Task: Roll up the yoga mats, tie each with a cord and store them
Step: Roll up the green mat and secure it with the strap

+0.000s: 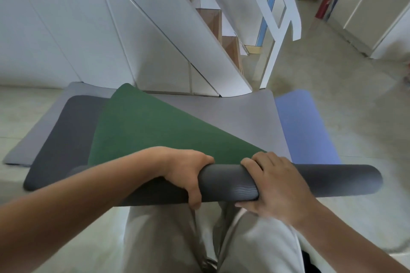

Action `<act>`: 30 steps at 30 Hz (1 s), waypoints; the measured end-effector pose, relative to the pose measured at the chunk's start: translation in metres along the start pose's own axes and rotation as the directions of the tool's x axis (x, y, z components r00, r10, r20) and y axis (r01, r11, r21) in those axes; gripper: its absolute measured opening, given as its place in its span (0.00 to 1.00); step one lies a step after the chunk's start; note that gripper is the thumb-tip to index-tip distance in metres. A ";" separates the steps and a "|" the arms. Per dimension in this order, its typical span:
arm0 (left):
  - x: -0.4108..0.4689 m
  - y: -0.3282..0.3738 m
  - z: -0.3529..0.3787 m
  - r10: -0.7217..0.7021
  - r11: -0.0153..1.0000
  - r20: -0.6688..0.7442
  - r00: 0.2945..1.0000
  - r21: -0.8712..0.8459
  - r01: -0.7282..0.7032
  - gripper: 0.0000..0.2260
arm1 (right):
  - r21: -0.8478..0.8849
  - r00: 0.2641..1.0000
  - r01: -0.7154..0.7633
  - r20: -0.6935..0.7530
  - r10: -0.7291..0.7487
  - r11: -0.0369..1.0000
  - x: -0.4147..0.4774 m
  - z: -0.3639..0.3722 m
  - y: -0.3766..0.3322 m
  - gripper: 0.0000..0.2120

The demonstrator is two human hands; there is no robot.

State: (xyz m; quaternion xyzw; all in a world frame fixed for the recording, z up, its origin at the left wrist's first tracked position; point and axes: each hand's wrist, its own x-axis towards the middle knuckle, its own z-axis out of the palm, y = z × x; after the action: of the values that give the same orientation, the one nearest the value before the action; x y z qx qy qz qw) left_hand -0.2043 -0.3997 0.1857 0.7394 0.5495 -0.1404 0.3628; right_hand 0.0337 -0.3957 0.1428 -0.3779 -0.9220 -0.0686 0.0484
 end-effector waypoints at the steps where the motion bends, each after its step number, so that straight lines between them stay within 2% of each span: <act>1: 0.000 0.001 -0.001 0.007 0.999 -0.027 1.000 0.043 -0.006 0.29 | 0.008 1.000 -0.002 -0.007 0.002 1.000 0.003 0.000 0.003 0.36; 3: -0.008 0.004 0.003 0.052 0.948 -0.200 0.978 0.319 0.015 0.33 | 0.045 0.999 -0.019 0.030 0.017 0.999 0.009 -0.009 0.008 0.35; 5: -0.017 0.006 0.020 0.197 0.793 -0.437 0.877 0.597 0.120 0.41 | 0.113 0.989 -0.077 0.138 0.061 0.991 0.014 -0.023 0.011 0.35; 6: -0.020 0.008 0.030 0.254 0.732 -0.511 0.821 0.656 0.181 0.43 | 0.149 0.973 -0.116 0.217 0.083 0.982 0.017 -0.030 0.013 0.35; 8: -0.026 0.009 0.045 0.291 0.713 -0.586 0.756 0.660 0.237 0.42 | 0.185 0.943 -0.135 0.326 0.068 0.973 0.020 -0.042 0.010 0.33; 9: -0.026 0.009 0.049 0.259 0.728 -0.572 0.778 0.645 0.232 0.39 | 0.196 0.929 -0.125 0.368 0.045 0.973 0.021 -0.048 0.008 0.33; 11: -0.030 0.009 0.050 0.129 0.796 -0.453 0.882 0.578 0.180 0.33 | 0.213 0.882 -0.112 0.472 -0.002 0.971 0.018 -0.053 0.001 0.31; 13: -0.029 0.006 0.043 0.108 0.860 -0.327 0.939 0.505 0.077 0.33 | 0.249 0.858 -0.154 0.513 0.005 0.956 0.010 -0.050 -0.002 0.31; 14: -0.028 0.006 0.035 0.113 0.880 -0.282 0.953 0.473 0.036 0.35 | 0.246 0.880 -0.152 0.475 0.017 0.957 0.005 -0.048 -0.004 0.32; 16: -0.024 0.006 0.019 0.075 0.928 -0.204 0.976 0.373 0.007 0.35 | 0.118 0.960 -0.048 0.280 0.013 0.992 -0.005 -0.033 -0.003 0.35; 18: -0.016 0.008 0.006 0.008 0.985 -0.093 0.996 0.172 0.008 0.32 | 0.015 0.994 -0.027 0.106 0.025 1.000 -0.012 -0.018 -0.004 0.40; 21: -0.003 0.011 -0.002 -0.017 0.998 0.090 0.996 -0.065 0.023 0.29 | 0.030 0.999 -0.037 0.020 0.036 0.999 -0.014 -0.005 0.001 0.38; 23: -0.003 0.012 -0.006 -0.016 0.996 0.103 0.995 -0.082 0.024 0.29 | 0.039 0.999 -0.033 0.014 0.032 0.999 -0.010 -0.005 0.007 0.34; 24: -0.005 0.013 -0.006 -0.013 1.000 0.060 0.998 -0.021 0.014 0.29 | 0.043 0.999 -0.034 0.031 0.032 0.998 -0.007 -0.008 0.010 0.32; 26: -0.012 0.016 0.000 0.024 0.950 -0.180 0.983 0.310 0.033 0.35 | 0.086 0.993 -0.057 0.112 0.047 0.995 0.001 -0.017 0.014 0.30; 28: -0.017 0.019 0.018 0.172 0.781 -0.415 0.894 0.611 0.133 0.46 | 0.127 0.971 -0.101 0.230 0.069 0.987 0.012 -0.029 0.017 0.30; 30: -0.018 0.019 0.037 0.214 0.713 -0.522 0.826 0.661 0.234 0.51 | 0.154 0.938 -0.134 0.339 0.075 0.979 0.022 -0.043 0.017 0.32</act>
State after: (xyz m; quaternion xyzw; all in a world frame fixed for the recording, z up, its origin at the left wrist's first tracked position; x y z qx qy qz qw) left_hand -0.1867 -0.4412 0.1779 0.8243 0.5401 -0.1150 -0.1250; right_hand 0.0315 -0.3754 0.1899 -0.4271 -0.8979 0.0797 -0.0710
